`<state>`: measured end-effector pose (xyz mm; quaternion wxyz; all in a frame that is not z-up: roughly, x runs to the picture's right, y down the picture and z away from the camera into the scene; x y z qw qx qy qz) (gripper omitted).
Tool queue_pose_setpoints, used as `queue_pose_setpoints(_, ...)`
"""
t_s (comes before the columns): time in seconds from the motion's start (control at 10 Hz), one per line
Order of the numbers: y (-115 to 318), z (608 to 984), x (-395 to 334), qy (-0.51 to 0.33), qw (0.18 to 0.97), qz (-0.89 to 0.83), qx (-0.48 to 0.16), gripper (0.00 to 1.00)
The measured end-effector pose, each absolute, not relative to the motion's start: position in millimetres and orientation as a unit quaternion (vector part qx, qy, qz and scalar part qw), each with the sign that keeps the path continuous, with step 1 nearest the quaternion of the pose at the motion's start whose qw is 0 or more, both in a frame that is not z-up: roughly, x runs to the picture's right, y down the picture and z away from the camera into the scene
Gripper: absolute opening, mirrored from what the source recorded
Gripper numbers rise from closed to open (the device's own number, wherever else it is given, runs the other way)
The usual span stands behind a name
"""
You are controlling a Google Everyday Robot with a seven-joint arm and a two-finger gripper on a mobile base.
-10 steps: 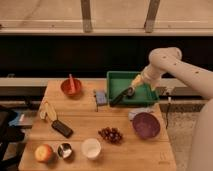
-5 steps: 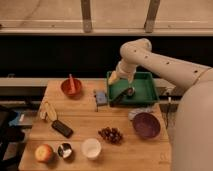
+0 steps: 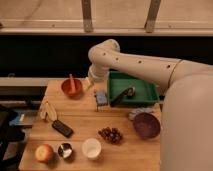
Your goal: Place banana in paper cup
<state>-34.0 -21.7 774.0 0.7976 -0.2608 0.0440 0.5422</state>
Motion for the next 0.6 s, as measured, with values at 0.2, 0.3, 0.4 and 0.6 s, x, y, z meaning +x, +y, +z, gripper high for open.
queue_pose_setpoints(0.2, -21.7, 773.5, -37.1, 0.043, 0.798, 0.541, -0.262, 0.73)
queue_pose_setpoints(0.3, -21.4, 773.1, -37.7, 0.042, 0.798, 0.541, -0.263, 0.73)
queue_pose_setpoints(0.4, -21.1, 773.8, -34.4, 0.044, 0.797, 0.543, -0.262, 0.73)
queue_pose_setpoints(0.6, -20.6, 774.6, -38.2, 0.039, 0.8, 0.537, -0.265, 0.73)
